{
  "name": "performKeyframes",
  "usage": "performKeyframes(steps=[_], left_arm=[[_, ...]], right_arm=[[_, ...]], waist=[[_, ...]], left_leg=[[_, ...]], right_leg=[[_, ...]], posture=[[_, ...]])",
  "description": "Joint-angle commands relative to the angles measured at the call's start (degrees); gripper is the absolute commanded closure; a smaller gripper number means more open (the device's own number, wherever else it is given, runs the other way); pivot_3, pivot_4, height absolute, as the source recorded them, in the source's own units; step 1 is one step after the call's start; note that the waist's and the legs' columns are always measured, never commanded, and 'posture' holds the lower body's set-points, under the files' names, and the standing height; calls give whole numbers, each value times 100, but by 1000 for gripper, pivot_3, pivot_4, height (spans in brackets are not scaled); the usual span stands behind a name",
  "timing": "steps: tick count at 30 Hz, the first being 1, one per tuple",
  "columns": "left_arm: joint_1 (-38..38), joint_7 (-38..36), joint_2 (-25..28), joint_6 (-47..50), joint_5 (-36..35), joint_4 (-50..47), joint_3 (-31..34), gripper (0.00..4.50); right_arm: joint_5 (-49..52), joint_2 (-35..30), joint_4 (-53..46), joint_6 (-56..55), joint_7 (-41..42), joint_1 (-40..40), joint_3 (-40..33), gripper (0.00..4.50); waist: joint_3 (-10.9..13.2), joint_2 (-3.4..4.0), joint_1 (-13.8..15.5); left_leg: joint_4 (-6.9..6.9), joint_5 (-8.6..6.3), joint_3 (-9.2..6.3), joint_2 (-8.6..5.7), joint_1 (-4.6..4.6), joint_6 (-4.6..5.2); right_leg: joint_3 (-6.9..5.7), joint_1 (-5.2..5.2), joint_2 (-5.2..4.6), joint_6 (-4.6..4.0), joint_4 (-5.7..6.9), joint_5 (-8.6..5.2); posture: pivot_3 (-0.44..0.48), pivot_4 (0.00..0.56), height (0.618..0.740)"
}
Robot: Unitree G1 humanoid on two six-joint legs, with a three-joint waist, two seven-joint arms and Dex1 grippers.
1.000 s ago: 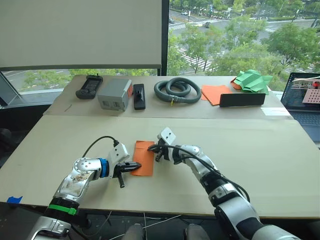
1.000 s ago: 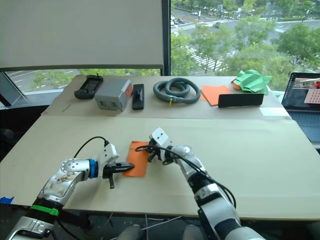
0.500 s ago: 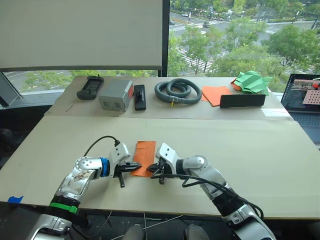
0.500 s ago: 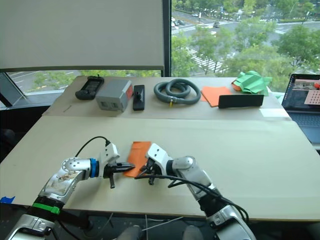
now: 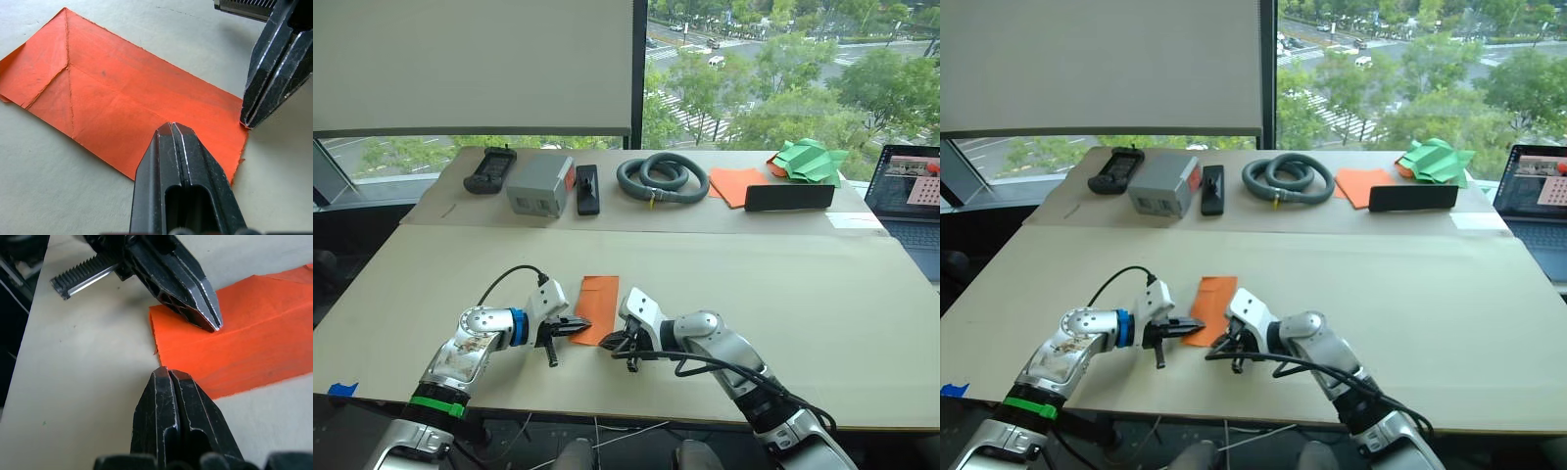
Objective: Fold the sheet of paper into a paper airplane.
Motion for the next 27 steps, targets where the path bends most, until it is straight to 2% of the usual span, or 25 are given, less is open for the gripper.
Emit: performKeyframes(steps=[1, 2, 6, 11, 15, 19, 22, 27], left_arm=[[42, 178, 193, 418, -237, -387, 431, 4500], [53, 212, 229, 529, -335, -489, 567, 4500], [133, 247, 448, 693, -484, -705, 874, 4500], [51, 179, 469, 325, -210, -209, 601, 4500], [-136, 151, 339, 82, -117, 156, 482, 4500], [-710, 108, -38, -207, 15, 520, 191, 4500], [-1136, 61, -372, -186, -69, 577, 122, 4500], [-1456, 55, -892, -296, 110, 809, -234, 4500]], right_arm=[[780, 7, -1090, 113, -38, 73, -733, 4477], [957, 13, -1331, 238, -113, 133, -878, 4477], [1316, -43, -1945, 587, -424, 337, -1148, 4477], [1260, -330, -2056, 628, -655, 552, -1064, 4477], [1328, -430, -2135, 627, -791, 608, -1101, 4477], [1372, -468, -2261, 654, -885, 646, -1035, 4477], [1488, -463, -2335, 687, -983, 591, -1098, 4477], [1735, -449, -2427, 772, -1156, 315, -1297, 4477]], waist=[[14, -2, -1], [16, -4, 0], [19, -13, -1], [22, -13, 76], [28, -24, 125], [32, -33, 201], [34, -40, 241], [34, -38, 197]], left_leg=[[1, 5, -1, -3, -11, 7], [3, 19, -1, -5, -14, 29], [-3, 16, -6, 0, -14, 26], [-7, 2, 5, -2, -22, 3], [-6, 3, 6, -1, -35, 4], [-5, 4, 7, -1, -46, 5], [11, 17, 8, -2, -59, 26], [24, 31, 12, -2, -56, 49]], right_leg=[[1, -16, 2, 22, 0, 14], [4, -36, 3, 57, 0, 36], [1, -43, 9, 55, 0, 35], [2, -51, 1, 13, -9, 11], [2, -66, 1, 13, -8, 13], [-3, -61, 2, 21, -9, 19], [-4, -60, 3, 63, -11, 44], [-4, -47, 3, 67, -16, 46]], posture=[[0, 150, 702], [0, 150, 702], [0, 150, 702], [0, 150, 702], [0, 150, 702], [0, 150, 702], [0, 150, 702], [0, 150, 702]])
